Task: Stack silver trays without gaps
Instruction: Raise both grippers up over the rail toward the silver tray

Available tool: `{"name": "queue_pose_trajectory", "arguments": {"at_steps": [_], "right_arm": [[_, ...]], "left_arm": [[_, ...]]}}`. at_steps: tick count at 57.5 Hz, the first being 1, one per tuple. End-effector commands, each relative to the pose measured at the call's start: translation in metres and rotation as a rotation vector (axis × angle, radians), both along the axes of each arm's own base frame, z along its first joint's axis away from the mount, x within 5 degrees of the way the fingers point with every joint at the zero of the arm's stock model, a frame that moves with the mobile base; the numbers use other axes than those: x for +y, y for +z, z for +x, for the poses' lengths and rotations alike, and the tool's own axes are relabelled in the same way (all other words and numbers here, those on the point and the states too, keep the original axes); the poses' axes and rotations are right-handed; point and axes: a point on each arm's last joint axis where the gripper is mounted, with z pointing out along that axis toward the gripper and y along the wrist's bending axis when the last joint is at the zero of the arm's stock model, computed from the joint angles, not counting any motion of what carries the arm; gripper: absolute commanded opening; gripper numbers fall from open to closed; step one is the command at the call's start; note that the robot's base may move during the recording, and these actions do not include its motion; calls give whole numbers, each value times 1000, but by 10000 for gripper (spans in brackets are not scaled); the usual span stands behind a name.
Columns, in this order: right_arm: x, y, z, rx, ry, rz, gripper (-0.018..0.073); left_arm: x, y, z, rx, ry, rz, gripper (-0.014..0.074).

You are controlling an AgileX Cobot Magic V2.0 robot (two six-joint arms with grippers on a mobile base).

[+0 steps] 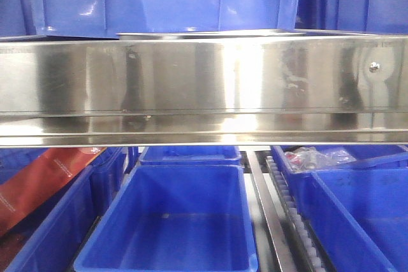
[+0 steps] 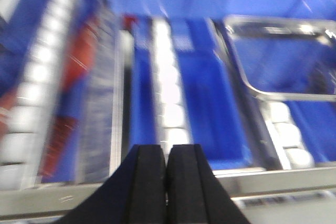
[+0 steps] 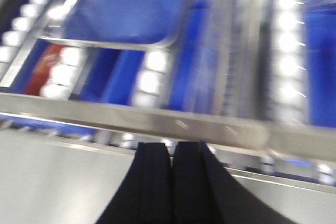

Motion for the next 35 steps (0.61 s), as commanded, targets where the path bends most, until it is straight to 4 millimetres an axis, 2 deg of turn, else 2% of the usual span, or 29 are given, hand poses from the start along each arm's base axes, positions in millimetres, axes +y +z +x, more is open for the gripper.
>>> {"name": "queue_pose_trajectory", "arguments": {"at_steps": [1, 10, 26, 35], "right_arm": [[5, 11, 17, -15, 38, -10, -78], [18, 12, 65, 14, 86, -74, -78], [46, -15, 145, 138, -9, -275, -78], [65, -31, 180, 171, 8, -281, -78]], "left_arm": [[-10, 3, 13, 15, -48, -32, -16], [-44, 5, 41, 38, -168, -15, -18], [-111, -4, 104, 89, -179, 112, -18], [-136, -16, 136, 140, -158, 141, -18]]}}
